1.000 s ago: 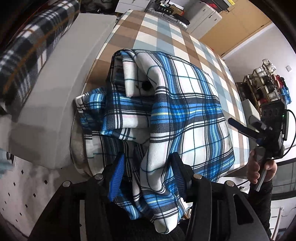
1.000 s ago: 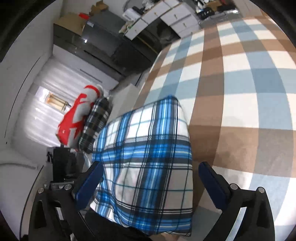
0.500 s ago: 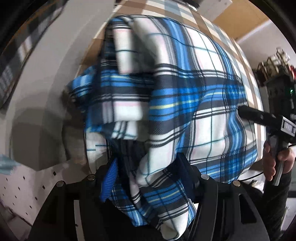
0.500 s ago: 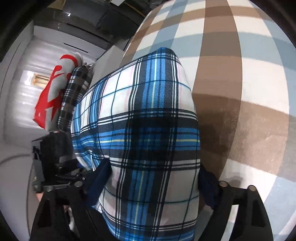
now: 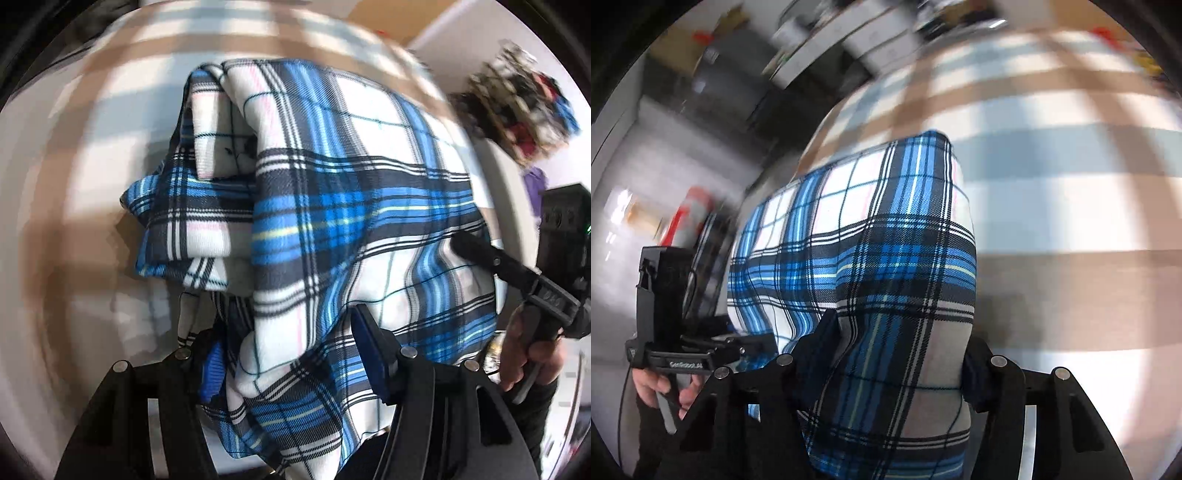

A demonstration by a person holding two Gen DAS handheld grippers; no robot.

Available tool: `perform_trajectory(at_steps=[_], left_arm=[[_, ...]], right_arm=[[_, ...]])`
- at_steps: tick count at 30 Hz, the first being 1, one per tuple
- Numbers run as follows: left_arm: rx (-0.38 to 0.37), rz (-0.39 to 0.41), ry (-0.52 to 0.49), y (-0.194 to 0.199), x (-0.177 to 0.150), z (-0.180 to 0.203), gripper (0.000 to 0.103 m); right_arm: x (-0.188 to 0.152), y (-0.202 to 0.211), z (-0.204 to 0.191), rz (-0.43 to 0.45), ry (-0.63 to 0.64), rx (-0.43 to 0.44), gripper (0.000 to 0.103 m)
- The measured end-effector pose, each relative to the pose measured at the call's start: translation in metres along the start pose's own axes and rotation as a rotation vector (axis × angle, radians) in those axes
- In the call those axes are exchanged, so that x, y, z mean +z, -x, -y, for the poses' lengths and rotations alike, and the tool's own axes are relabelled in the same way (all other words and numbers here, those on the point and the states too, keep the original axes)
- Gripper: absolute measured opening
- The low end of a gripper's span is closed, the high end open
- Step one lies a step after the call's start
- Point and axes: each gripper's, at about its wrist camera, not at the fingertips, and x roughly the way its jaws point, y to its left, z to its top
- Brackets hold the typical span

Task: Fold large clothes

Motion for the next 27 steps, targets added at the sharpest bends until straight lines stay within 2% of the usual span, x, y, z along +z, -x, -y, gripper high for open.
perform_trajectory(at_steps=[3, 6, 8, 9, 10, 11, 12, 15, 17, 19, 22, 25, 27], left_arm=[[-0.048, 0.059, -0.078, -0.015, 0.031, 0.039, 0.057], [-0.052, 0.158, -0.076, -0.014, 0.039, 0.052, 0.057], [-0.076, 0.211, -0.07, -0.003, 0.026, 0.055, 0.057], [-0.076, 0.257, -0.069, 0.006, 0.016, 0.056, 0.057], [-0.063, 0.339, -0.057, 0.022, 0.002, 0.055, 0.057], [-0.064, 0.376, -0.055, 0.033, -0.003, 0.054, 0.057], [-0.085, 0.391, -0.067, 0.04, -0.007, 0.056, 0.057], [-0.172, 0.413, -0.127, 0.048, -0.017, 0.072, 0.057], [-0.214, 0.365, -0.165, 0.036, -0.014, 0.078, 0.057], [-0.216, 0.268, -0.187, 0.009, -0.014, 0.085, 0.057], [-0.236, 0.163, -0.155, -0.017, -0.011, 0.072, 0.057], [-0.175, 0.123, -0.113, -0.03, -0.012, 0.055, 0.057], [-0.21, 0.115, -0.104, -0.032, -0.013, 0.045, 0.054]], right_arm=[[0.007, 0.03, 0.04, 0.08, -0.078, -0.088, 0.057], [0.01, 0.044, 0.075, 0.119, -0.179, -0.104, 0.059], [0.013, 0.042, 0.081, 0.116, -0.185, -0.099, 0.062], [0.014, 0.04, 0.078, 0.109, -0.157, -0.112, 0.063], [0.016, 0.036, 0.072, 0.103, -0.126, -0.137, 0.065], [0.018, 0.031, 0.065, 0.096, -0.083, -0.173, 0.068], [0.02, 0.029, 0.06, 0.096, -0.059, -0.192, 0.068], [0.024, 0.023, 0.058, 0.1, -0.074, -0.177, 0.077], [0.024, 0.026, 0.065, 0.099, -0.084, -0.169, 0.078], [0.024, 0.031, 0.068, 0.109, -0.078, -0.171, 0.079], [0.02, 0.041, 0.071, 0.145, -0.083, -0.157, 0.079], [0.016, 0.058, 0.071, 0.21, -0.09, -0.141, 0.083], [0.015, 0.075, 0.066, 0.288, -0.076, -0.111, 0.084]])
